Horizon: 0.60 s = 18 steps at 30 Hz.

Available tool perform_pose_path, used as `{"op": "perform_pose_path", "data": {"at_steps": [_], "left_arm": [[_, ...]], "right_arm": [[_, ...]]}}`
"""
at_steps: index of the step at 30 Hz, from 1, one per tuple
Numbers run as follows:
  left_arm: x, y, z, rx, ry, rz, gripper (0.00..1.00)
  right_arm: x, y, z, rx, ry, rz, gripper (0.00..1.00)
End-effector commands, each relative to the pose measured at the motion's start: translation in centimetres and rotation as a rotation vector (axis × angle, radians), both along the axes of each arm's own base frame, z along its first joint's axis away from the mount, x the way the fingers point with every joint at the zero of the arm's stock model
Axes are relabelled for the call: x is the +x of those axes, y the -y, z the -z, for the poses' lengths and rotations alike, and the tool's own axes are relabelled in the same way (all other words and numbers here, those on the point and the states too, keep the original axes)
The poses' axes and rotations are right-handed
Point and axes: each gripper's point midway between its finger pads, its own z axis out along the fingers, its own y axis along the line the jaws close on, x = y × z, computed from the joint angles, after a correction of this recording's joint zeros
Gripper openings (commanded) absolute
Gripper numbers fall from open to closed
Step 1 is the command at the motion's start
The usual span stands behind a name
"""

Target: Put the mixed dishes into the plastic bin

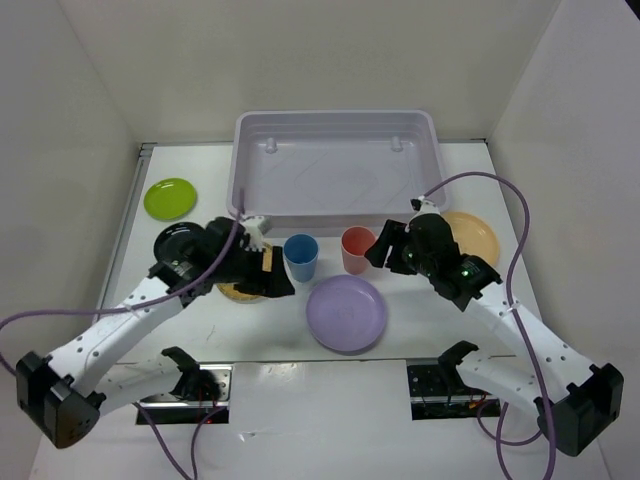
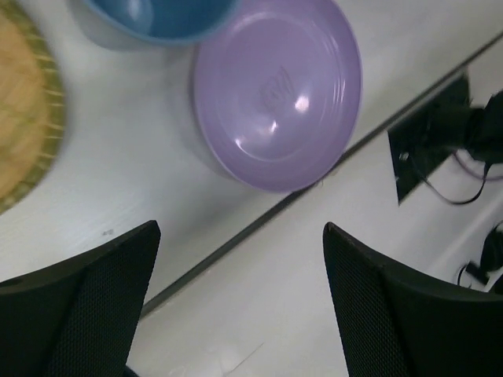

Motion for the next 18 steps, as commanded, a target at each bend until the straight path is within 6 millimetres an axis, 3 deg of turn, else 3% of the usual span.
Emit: {"op": "perform_pose_path", "data": {"at_steps": [1,2,7,15,18], "left_arm": [[-0.6,3.8,1.2,-0.057,-0.053,0.040,0.91],[-1.4,4.7,3.0,-0.015,-0.090,0.065,0.91],[-1.7,6.3,7.6,0.104,-0.174,0.054,0.84],[-1.0,7.1,12.3,0.204,-0.236,-0.016,0.75],[-1.8,7.9,14.0,0.234,-0.283,-0.015,0.71]], "right_arm": [[1.2,0.4,-3.9,0.041,0.115,0.057,0.68],[1.2,0.4,-4.5,0.060,0.131,0.062,0.68],[1.1,1.3,-7.0,0.095,0.208,0.105,0.68],[0.2,2.2,-10.6,0.153,0.307,0.123,0.68],[-0.2,2.5,-11.8,0.174,0.338,0.124,0.68]]}}
